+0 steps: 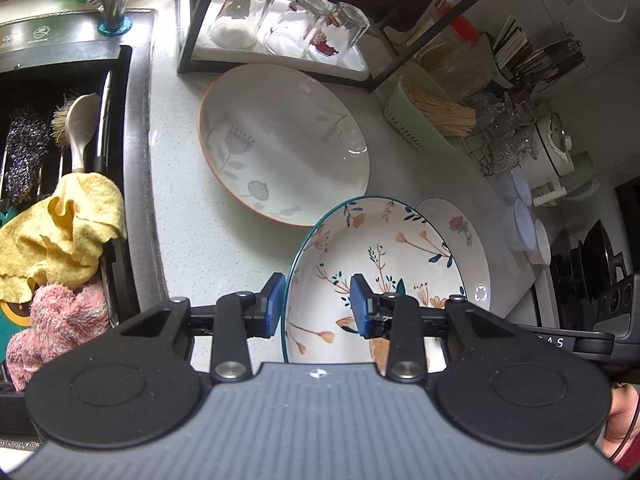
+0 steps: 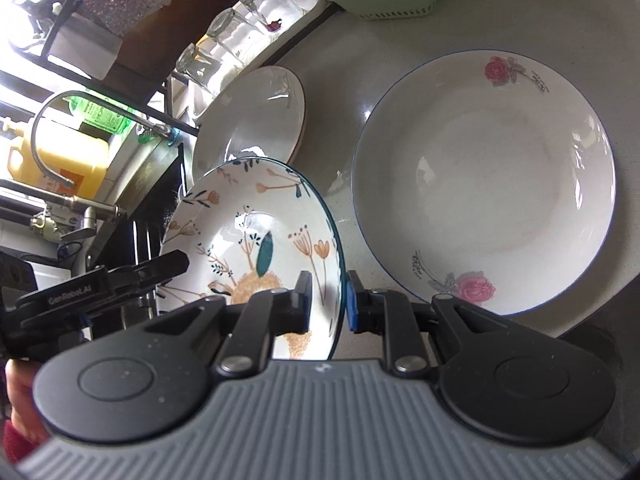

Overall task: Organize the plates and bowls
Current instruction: 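Lift the floral plate with both tools and lower it onto the rose plate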

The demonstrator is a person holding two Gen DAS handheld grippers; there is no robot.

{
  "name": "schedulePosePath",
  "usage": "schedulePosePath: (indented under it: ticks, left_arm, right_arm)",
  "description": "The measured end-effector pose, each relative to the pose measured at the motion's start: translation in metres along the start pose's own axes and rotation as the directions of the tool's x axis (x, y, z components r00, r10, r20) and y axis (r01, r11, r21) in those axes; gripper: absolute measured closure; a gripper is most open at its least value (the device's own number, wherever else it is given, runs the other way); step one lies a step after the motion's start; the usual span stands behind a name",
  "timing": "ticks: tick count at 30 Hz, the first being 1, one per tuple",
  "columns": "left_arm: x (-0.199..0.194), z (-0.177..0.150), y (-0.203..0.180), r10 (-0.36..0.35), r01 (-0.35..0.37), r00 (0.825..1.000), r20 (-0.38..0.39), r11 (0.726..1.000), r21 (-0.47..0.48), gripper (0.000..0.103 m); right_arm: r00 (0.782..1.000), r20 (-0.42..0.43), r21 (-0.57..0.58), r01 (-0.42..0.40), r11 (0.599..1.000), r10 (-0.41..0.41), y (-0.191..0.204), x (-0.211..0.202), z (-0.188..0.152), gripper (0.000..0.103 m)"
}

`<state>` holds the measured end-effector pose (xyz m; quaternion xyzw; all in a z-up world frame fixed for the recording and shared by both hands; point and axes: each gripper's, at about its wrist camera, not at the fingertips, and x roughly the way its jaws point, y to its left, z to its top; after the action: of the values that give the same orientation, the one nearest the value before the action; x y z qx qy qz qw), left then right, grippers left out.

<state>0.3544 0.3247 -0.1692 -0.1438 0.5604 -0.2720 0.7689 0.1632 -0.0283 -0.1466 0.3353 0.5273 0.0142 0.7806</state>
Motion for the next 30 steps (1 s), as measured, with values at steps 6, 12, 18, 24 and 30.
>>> schedulePosePath:
  ticks: [6,12,18,24,30]
  left_arm:
    - [0.007,0.013,-0.015,-0.038,0.038,0.999,-0.013,0.999,0.026,0.064]
    - [0.018,0.018,-0.034,-0.058,0.059,0.998,-0.015,0.998,0.027,0.064]
    - [0.039,0.013,-0.064,-0.031,0.032,0.999,-0.030,0.999,0.026,0.064]
    - [0.059,0.014,-0.095,-0.006,0.005,1.000,-0.016,1.000,-0.018,0.064]
    - [0.082,0.015,-0.118,0.016,-0.017,1.000,-0.014,0.998,-0.055,0.064]
  right_arm:
    - [0.999,0.046,0.002,-0.013,1.000,0.012,-0.011,-0.017,0.009,0.082]
    - [0.997,0.070,-0.013,-0.029,1.000,0.030,-0.026,-0.031,0.026,0.082]
    - [0.997,0.062,-0.035,-0.041,0.999,0.043,-0.056,-0.038,0.042,0.082]
    - [0.998,0.013,-0.072,-0.056,0.996,0.057,-0.083,-0.043,0.064,0.082]
    - [0.998,-0.010,-0.099,-0.068,0.993,0.067,-0.108,-0.043,0.091,0.082]
